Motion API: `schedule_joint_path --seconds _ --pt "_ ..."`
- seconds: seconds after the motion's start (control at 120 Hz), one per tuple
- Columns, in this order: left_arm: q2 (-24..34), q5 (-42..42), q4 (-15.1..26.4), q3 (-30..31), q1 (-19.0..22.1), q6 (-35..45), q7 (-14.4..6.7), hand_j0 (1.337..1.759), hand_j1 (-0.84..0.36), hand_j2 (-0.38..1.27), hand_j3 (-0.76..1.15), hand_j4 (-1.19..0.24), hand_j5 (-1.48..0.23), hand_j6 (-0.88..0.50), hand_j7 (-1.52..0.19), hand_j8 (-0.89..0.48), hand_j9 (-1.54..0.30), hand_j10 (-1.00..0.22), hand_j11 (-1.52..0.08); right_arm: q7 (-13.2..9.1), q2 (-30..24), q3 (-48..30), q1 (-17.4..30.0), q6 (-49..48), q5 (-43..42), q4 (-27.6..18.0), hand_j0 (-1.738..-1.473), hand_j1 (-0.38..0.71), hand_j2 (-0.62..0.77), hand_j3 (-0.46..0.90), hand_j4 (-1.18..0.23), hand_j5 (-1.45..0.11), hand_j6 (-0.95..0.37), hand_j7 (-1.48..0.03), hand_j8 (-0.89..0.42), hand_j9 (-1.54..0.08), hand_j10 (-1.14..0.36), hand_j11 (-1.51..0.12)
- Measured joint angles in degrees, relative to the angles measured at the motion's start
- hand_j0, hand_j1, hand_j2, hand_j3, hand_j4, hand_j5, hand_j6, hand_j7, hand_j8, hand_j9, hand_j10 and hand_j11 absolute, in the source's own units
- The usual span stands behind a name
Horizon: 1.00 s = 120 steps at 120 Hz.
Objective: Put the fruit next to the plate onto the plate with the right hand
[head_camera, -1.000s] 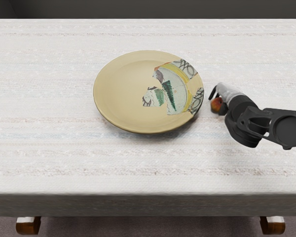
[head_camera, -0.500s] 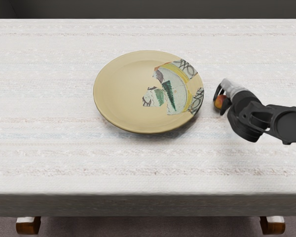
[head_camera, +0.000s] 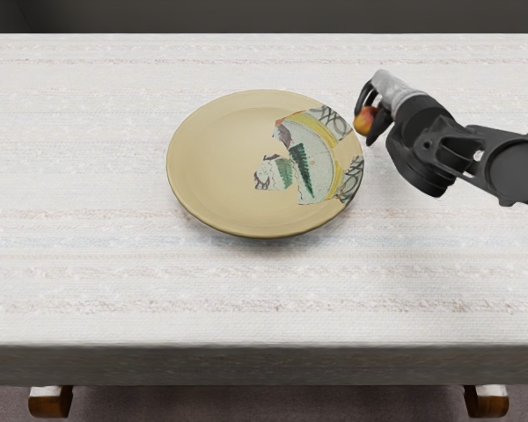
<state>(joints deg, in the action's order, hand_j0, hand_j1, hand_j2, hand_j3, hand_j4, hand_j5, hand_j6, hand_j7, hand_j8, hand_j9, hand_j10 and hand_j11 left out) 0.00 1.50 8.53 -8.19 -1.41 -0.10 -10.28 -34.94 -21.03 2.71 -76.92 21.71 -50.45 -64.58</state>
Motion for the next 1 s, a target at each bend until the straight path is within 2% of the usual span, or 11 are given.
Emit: schedule_joint_path --seconds 0.092,0.175,0.3,0.642,0.667,0.733,0.808,0.892,1.0 --pt "0.00 0.00 0.00 0.00 0.00 0.00 0.00 1.658 0.35 0.00 0.00 0.00 0.00 0.00 0.00 0.00 0.00 0.00 0.00 -0.04 2.72 -0.55 -1.70 -0.21 0.43 -0.11 -1.650 0.21 0.27 0.00 -0.84 -1.19 -0.44 -1.13 -0.45 -1.20 -0.79 -1.20" --pt "0.00 0.00 0.00 0.01 0.00 0.00 0.00 1.658 0.35 0.00 0.00 0.00 0.00 0.00 0.00 0.00 0.00 0.00 0.00 -0.02 5.83 -1.15 -2.56 -0.27 0.65 -0.14 -1.652 0.21 0.35 0.00 -0.83 -1.20 -0.46 -1.13 -0.45 -1.20 -0.80 -1.20" --pt "0.00 0.00 0.00 0.01 0.00 0.00 0.00 1.658 0.35 0.00 0.00 0.00 0.00 0.00 0.00 0.00 0.00 0.00 0.00 0.01 9.41 -1.63 -2.87 -0.28 0.90 -0.16 -1.654 0.24 0.39 0.00 -0.82 -1.22 -0.43 -1.13 -0.42 -1.22 -0.81 -1.23" --pt "0.00 0.00 0.00 0.01 0.04 0.00 0.00 1.658 0.35 0.00 0.00 0.00 0.00 0.00 0.00 0.00 0.00 0.00 0.00 -0.06 11.28 -1.72 3.22 0.05 0.85 0.07 -1.656 0.29 0.48 0.00 -0.81 -1.23 -0.43 -1.12 -0.41 -1.19 -0.83 -1.19" --pt "0.00 0.00 0.00 0.01 0.03 0.00 0.00 1.658 0.35 0.00 0.00 0.00 0.00 0.00 0.00 0.00 0.00 0.00 0.00 -0.07 11.30 -1.72 3.38 0.10 0.75 0.11 -1.656 0.26 0.43 0.00 -0.76 -1.14 -0.41 -1.04 -0.40 -1.10 -0.82 -1.11" --pt "0.00 0.00 0.00 0.01 0.01 0.01 0.00 1.658 0.35 0.00 0.00 0.00 0.00 0.00 0.00 0.00 0.00 0.00 0.00 -0.07 11.29 -1.76 3.61 0.13 0.62 0.16 -1.656 0.09 0.31 0.00 -0.55 -0.82 -0.30 -0.75 -0.29 -0.80 -0.59 -0.80" --pt "0.00 0.00 0.00 0.01 0.02 0.00 0.00 1.658 0.35 0.00 0.00 0.00 0.00 0.00 0.00 0.00 0.00 0.00 0.00 -0.06 11.18 -2.91 3.68 -0.28 1.47 0.06 -1.657 -0.05 0.22 0.00 -0.38 -0.57 -0.21 -0.52 -0.20 -0.55 -0.41 -0.55" --pt "0.00 0.00 0.00 0.01 0.00 0.00 0.00 1.658 0.35 0.00 0.00 0.00 0.00 0.00 0.00 0.00 0.00 0.00 0.00 -0.06 9.38 -7.96 3.57 -4.51 4.54 -0.78 -1.657 -0.15 0.14 0.00 -0.25 -0.38 -0.14 -0.35 -0.13 -0.37 -0.27 -0.37" --pt "0.00 0.00 0.00 0.01 0.00 0.01 0.00 1.658 0.35 0.00 0.00 0.00 0.00 0.00 0.00 0.00 0.00 0.00 0.00 -0.06 1.99 -18.50 3.74 -17.62 11.53 -2.43 -1.658 -0.23 0.09 0.00 -0.15 -0.22 -0.08 -0.20 -0.08 -0.22 -0.16 -0.22"
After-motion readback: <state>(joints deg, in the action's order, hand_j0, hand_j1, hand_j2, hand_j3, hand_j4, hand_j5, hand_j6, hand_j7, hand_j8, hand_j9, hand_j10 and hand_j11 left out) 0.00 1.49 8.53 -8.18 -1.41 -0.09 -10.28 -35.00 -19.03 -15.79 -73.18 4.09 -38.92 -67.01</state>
